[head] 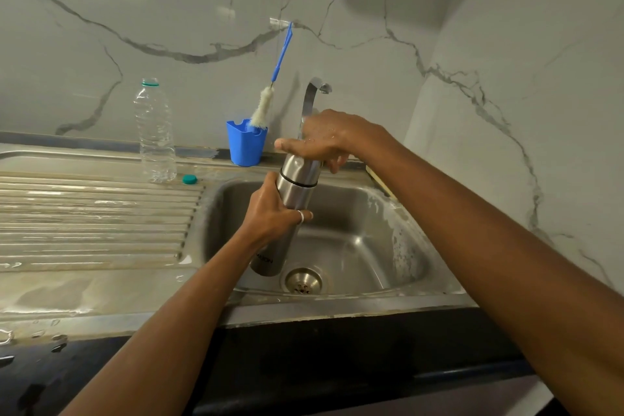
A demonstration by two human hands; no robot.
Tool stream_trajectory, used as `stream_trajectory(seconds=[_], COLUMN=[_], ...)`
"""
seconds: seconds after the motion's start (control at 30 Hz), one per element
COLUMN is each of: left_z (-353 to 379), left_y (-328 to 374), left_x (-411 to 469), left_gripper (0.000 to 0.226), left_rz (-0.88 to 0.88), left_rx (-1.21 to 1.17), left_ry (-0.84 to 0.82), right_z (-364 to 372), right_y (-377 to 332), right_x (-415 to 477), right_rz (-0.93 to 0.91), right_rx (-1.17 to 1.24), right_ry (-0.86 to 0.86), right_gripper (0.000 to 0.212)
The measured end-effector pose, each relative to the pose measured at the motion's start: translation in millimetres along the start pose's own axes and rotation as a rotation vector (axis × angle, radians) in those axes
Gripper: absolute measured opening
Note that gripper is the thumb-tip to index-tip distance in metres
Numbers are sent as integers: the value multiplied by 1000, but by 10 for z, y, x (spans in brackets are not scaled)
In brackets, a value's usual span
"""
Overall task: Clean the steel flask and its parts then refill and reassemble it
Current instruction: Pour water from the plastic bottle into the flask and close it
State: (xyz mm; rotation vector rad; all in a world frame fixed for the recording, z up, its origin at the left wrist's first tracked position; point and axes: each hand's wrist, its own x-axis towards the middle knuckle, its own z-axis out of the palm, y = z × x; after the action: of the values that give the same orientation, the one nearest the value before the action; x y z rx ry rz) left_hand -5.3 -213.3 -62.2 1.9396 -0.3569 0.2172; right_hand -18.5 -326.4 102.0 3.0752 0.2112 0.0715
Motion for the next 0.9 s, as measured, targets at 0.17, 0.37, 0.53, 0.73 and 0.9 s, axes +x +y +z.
stream_trajectory(seconds=[0.17,0.37,0.53,0.73,0.9], left_z=[-21,-14,-16,-37,-72], left_y=[-14,-8,-18,-26,32], left_x=[-2,4,2,0,-13], left_gripper=[77,75,72,75,75], left_rz=[8,5,16,32,66], left_rx=[-12,-5,7,-36,-61], left_ry=[11,2,-11,-10,-17], right_z=[-130,-108,-97,-2,212], right_y=[159,223,214,138,167], right_x=[36,148,146,98,0], right_rz=[-147,-184,-148,-145,-344], right_rx=[345,336,278,62,-44], right_ry=[-283,-274,-210,-79,197], right_gripper=[60,53,50,53,68])
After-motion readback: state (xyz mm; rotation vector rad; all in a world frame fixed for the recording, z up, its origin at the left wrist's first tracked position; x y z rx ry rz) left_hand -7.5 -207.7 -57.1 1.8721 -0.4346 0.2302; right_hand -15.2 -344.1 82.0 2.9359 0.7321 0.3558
